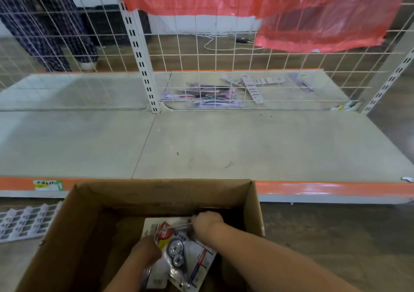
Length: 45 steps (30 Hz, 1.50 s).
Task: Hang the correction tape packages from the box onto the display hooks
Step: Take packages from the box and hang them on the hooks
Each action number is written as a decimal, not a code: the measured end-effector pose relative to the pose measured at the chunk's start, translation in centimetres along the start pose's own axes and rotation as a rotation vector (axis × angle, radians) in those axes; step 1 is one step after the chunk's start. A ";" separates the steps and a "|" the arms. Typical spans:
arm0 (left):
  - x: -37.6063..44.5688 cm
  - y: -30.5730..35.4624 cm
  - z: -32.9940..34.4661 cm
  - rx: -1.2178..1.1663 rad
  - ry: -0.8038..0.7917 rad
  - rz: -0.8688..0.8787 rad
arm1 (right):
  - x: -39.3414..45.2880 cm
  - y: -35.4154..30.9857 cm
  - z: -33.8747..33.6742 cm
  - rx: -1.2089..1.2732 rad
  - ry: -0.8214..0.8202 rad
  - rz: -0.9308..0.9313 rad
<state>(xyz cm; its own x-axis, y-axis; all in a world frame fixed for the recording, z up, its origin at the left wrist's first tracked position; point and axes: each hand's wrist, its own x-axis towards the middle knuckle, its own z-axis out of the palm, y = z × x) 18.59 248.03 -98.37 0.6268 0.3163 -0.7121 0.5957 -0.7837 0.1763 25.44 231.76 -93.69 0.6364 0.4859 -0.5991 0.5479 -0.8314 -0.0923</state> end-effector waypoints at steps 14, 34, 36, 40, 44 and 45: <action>-1.7 0.4 -3.1 -0.351 -0.110 0.020 | -2.6 0.8 -5.2 -0.145 -0.048 -0.087; -1.6 -1.2 -1.1 -0.677 -0.148 -0.047 | 0.0 0.3 2.0 0.220 -0.103 -0.017; -1.3 -1.4 -0.9 -0.647 -0.215 -0.055 | 0.1 0.1 2.2 0.506 -0.038 0.044; -2.0 -1.3 -0.6 -0.712 -0.238 -0.065 | -0.1 -0.9 3.4 0.839 -0.067 0.144; -2.0 -1.4 -0.3 -0.791 -0.212 -0.094 | -0.7 -1.4 4.7 0.754 -0.256 0.181; -2.0 -1.4 -0.3 -0.806 -0.202 -0.102 | -1.0 -1.5 4.9 0.728 -0.268 0.192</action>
<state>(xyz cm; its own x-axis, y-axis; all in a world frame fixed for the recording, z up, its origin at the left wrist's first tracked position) 16.67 248.67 -97.02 0.4939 0.2028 -0.8455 0.8695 -0.1094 0.4817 21.32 231.17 -96.84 0.4809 0.3116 -0.8196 -0.1088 -0.9063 -0.4084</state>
